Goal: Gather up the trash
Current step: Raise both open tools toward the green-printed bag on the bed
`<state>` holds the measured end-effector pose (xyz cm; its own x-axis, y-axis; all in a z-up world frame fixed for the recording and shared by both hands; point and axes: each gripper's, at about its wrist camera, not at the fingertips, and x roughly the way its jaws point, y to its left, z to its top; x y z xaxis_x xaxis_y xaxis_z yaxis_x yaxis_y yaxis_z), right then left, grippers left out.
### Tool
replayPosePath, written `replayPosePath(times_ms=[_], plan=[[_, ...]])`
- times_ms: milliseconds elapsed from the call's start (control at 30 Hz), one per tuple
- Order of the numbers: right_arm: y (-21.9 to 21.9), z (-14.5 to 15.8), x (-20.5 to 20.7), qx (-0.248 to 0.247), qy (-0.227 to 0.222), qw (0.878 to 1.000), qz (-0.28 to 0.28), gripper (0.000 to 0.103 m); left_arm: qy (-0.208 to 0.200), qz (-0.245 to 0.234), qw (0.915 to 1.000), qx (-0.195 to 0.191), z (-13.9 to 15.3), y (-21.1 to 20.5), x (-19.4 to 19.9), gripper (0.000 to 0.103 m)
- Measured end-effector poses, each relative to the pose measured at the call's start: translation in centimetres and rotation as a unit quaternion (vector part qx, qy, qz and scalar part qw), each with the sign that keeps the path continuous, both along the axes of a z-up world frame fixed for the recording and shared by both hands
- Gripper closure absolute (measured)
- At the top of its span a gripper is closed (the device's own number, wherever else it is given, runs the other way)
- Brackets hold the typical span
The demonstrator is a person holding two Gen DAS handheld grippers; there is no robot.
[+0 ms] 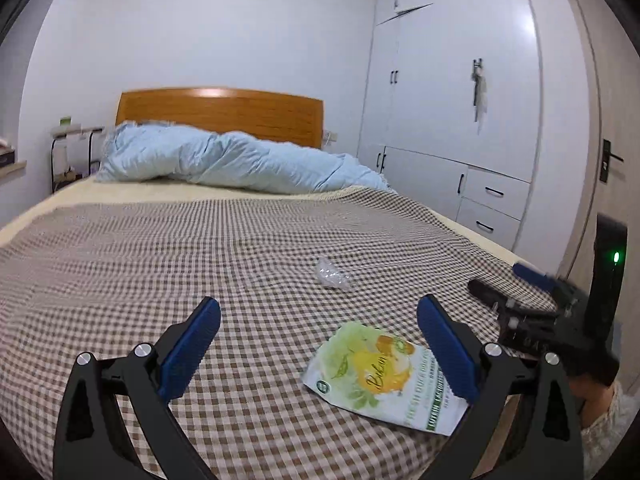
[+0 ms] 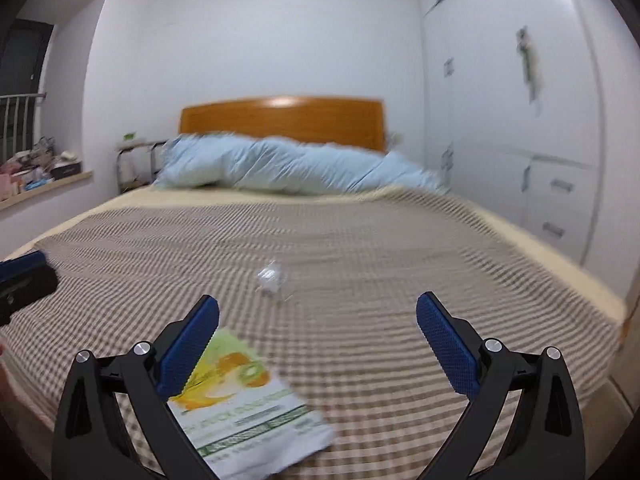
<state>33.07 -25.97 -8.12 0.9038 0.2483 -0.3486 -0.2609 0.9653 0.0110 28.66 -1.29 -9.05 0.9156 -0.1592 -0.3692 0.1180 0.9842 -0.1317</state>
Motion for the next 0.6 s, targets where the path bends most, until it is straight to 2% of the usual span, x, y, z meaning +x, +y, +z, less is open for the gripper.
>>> replayPosePath(times_ms=[200, 300, 467, 600], plan=[[3.5, -2.8, 2.1, -0.01, 0.082, 0.995, 0.053, 0.008, 0.036, -0.003, 0.9992, -0.016, -1.5, 1.0, 2.1, 0.007], [4.6, -4.3, 3.1, -0.02, 0.134, 0.989, 0.062, 0.008, 0.05, -0.002, 0.9986, -0.017, -2.3, 1.4, 2.2, 0.007], [5.0, -7.1, 3.6, -0.008, 0.223, 0.973, 0.065, 0.008, 0.063, -0.001, 0.9977, -0.024, -3.0, 2.1, 2.0, 0.007], [4.9, -8.0, 3.3, 0.002, 0.229, 0.971, 0.068, 0.008, 0.063, -0.001, 0.9975, -0.031, -3.0, 2.5, 1.5, 0.007]])
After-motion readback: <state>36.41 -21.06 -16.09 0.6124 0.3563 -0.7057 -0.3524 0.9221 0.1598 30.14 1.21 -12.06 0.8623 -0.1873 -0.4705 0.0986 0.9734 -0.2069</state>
